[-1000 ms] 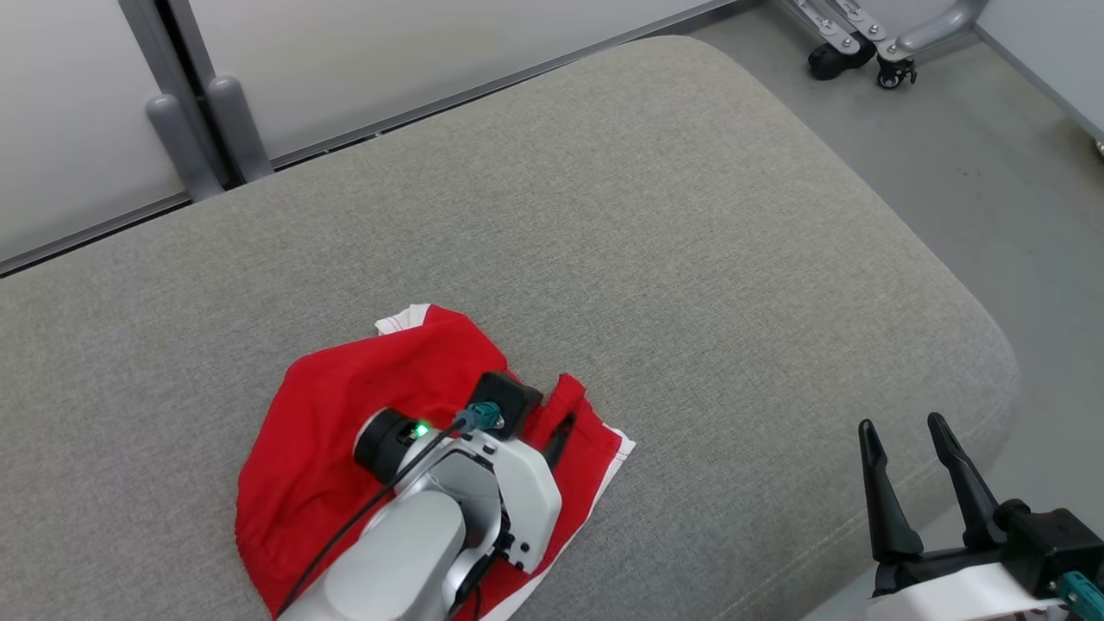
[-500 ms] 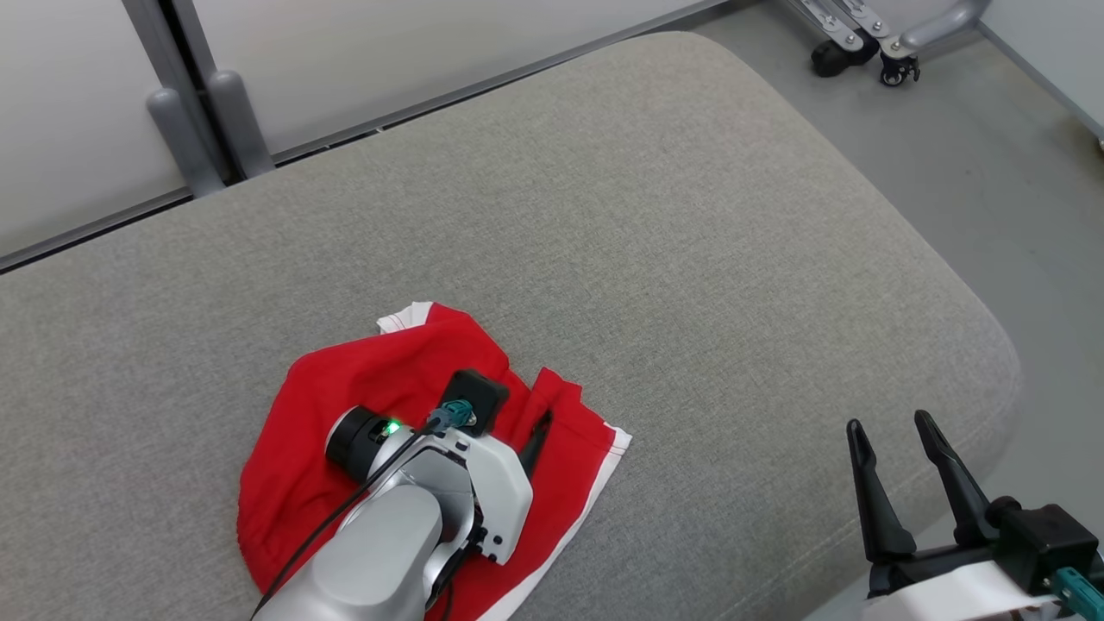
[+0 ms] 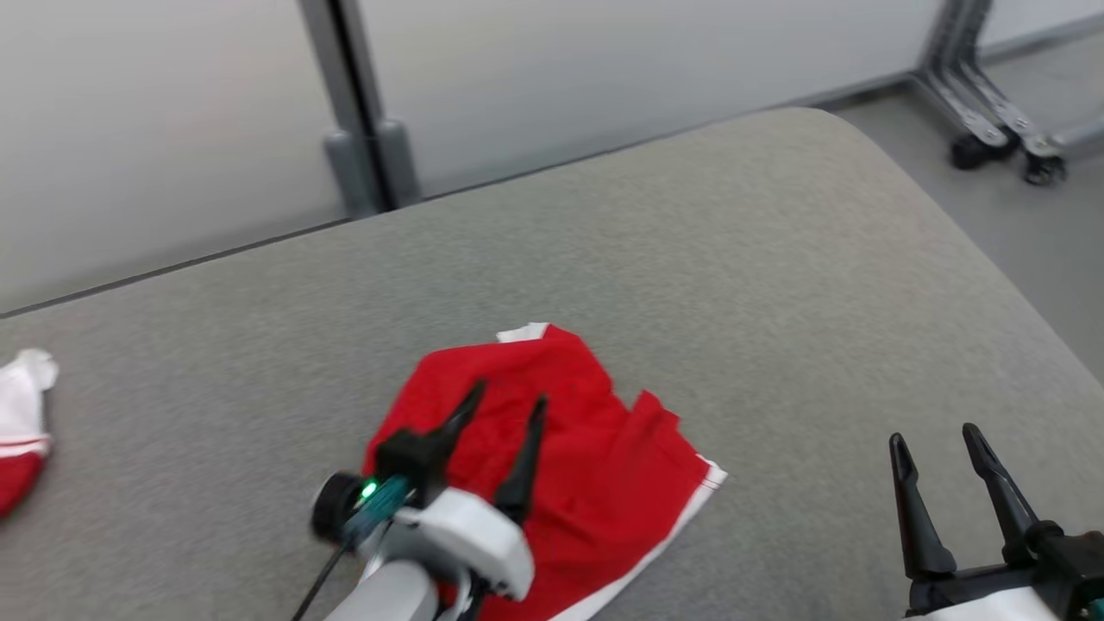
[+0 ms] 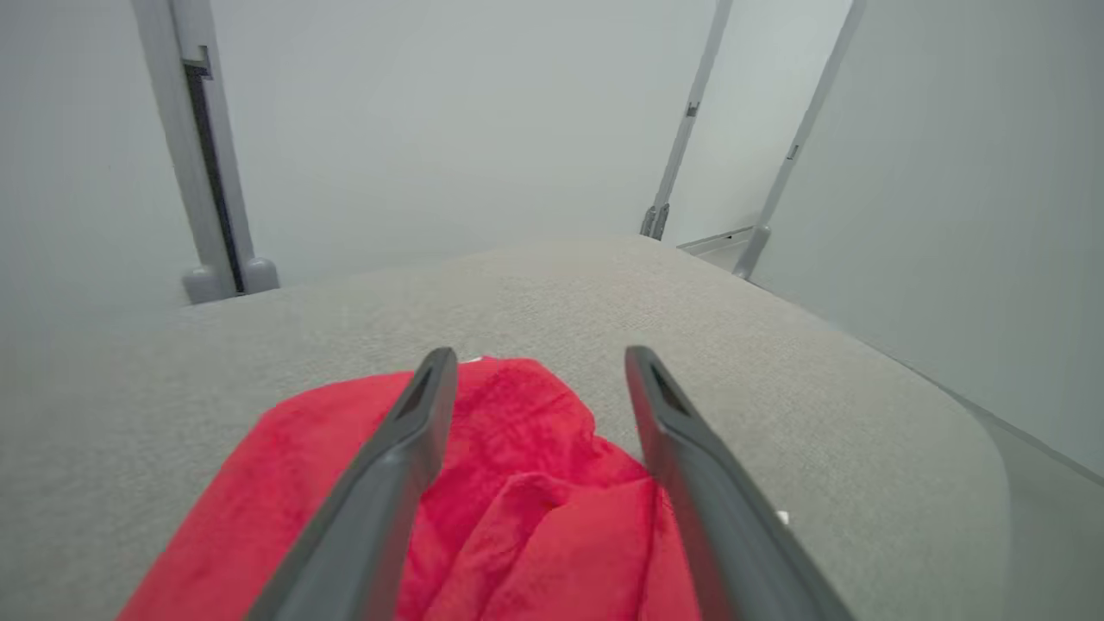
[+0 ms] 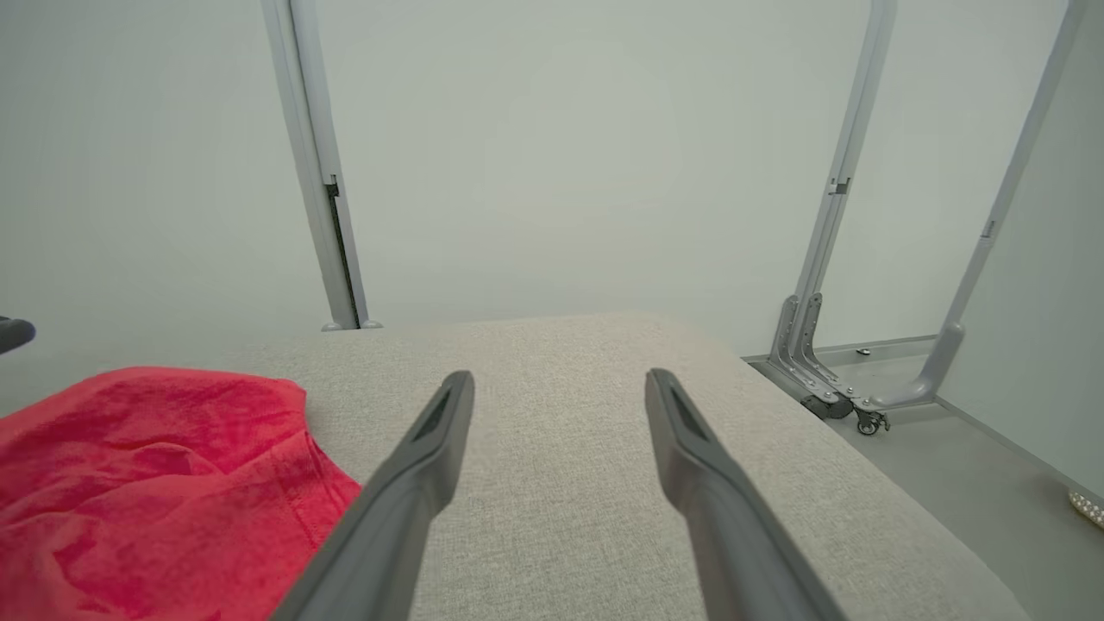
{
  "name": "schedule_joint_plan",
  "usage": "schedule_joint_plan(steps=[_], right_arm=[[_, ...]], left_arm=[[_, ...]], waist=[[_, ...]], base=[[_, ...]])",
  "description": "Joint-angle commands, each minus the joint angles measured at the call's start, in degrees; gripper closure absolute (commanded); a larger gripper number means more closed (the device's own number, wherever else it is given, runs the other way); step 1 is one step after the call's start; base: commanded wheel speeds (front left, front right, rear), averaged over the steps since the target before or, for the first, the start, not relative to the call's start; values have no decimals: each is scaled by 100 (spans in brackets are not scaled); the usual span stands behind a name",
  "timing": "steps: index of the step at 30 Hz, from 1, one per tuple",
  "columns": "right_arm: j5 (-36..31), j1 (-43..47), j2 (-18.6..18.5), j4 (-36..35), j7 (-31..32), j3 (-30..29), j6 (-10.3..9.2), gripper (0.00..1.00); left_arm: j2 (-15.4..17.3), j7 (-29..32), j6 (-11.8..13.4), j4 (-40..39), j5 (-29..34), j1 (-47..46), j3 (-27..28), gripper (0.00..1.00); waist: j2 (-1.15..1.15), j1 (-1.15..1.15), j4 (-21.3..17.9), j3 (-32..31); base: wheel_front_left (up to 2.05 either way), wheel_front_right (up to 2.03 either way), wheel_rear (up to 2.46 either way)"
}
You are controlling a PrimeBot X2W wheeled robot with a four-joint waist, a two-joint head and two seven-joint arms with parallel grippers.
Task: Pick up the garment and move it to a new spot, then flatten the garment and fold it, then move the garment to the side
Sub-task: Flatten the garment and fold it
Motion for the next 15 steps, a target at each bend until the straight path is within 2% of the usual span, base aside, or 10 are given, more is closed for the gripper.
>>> schedule_joint_plan(steps=[1, 4, 9, 11, 15], right_arm=[[-43, 48, -31, -49, -30, -53, 1, 0], [-92, 137, -32, -45, -29, -143, 1, 0], [-153, 279, -29, 68, -29, -296, 1, 0], [-146, 315, -30, 114, -29, -385, 1, 0], [-192, 404, -26, 281, -29, -448, 1, 0]], left_arm=[[150, -29, 132, -294, 56, 297, 194, 0], [364, -23, 395, -1113, 307, 1182, 742, 0], [519, -28, 548, -1762, 643, 2439, 1602, 0], [455, -27, 470, -1942, 752, 2887, 1948, 0], [340, -28, 92, -1977, 1042, 3448, 2468, 0]], waist=[[0, 0, 510, -297], [0, 0, 899, -403], [0, 0, 1472, -557], [0, 0, 1631, -592], [0, 0, 1857, -669]], base=[[0, 0, 0], [0, 0, 0], [0, 0, 0], [0, 0, 0], [0, 0, 0]])
